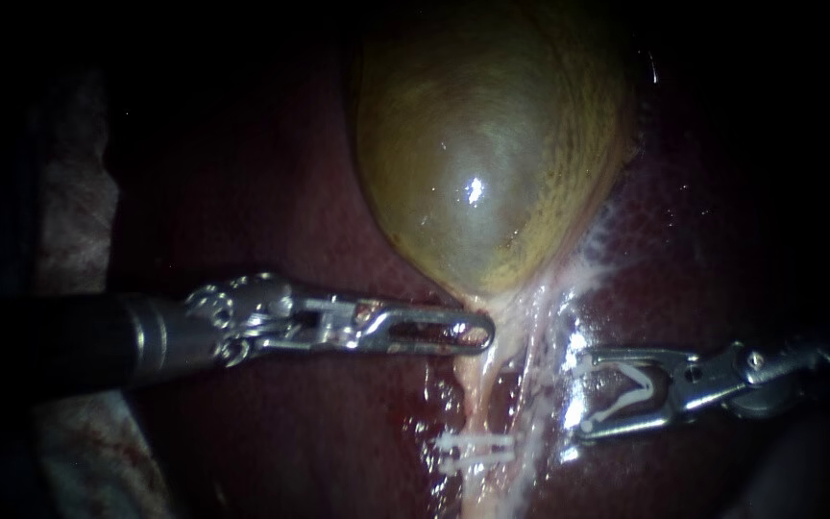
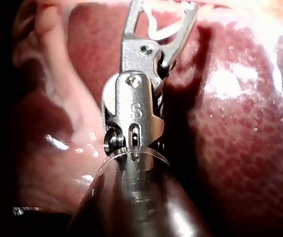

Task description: Clipping third clip left tube

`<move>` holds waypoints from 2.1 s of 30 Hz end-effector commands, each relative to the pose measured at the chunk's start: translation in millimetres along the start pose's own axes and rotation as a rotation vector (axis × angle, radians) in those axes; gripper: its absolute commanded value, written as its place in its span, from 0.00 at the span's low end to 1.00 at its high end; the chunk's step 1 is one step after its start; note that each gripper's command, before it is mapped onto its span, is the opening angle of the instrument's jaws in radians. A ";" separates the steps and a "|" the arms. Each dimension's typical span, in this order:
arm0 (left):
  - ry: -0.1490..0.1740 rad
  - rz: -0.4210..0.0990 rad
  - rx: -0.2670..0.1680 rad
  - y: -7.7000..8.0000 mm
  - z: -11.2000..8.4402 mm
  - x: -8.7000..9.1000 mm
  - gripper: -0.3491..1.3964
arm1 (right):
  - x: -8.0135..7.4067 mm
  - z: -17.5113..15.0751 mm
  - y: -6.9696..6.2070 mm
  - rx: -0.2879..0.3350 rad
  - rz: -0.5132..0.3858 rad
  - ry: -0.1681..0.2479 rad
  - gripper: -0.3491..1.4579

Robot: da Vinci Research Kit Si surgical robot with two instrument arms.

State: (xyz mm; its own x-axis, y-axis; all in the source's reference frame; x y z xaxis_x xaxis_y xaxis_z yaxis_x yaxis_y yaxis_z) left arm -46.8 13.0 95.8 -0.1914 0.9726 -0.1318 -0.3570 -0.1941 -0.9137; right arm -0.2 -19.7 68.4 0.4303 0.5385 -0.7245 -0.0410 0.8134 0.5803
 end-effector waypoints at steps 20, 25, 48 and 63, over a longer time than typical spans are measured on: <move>-0.004 -0.007 -0.003 1.8 -1.0 -0.3 0.00 | 0.7 1.3 -0.9 -0.007 -0.003 0.001 0.52; -0.010 -0.013 -0.005 3.1 -1.8 -0.2 0.00 | 0.7 1.6 -1.1 -0.008 -0.003 0.001 0.52; -0.040 -0.015 -0.003 4.8 -5.2 -2.1 0.00 | 1.3 3.3 -2.0 -0.018 0.023 0.005 0.52; -0.041 -0.016 -0.004 4.9 -5.3 -1.9 0.00 | 1.9 7.8 -2.9 -0.002 0.151 0.023 0.52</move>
State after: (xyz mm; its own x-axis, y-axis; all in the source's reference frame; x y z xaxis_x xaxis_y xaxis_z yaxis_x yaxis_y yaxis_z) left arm -43.3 10.9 89.5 -0.2214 0.9699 -0.1015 -0.3580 -0.1777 -0.9167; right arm 8.1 -22.9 68.4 0.3962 0.6616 -0.6367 -0.1033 0.7211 0.6850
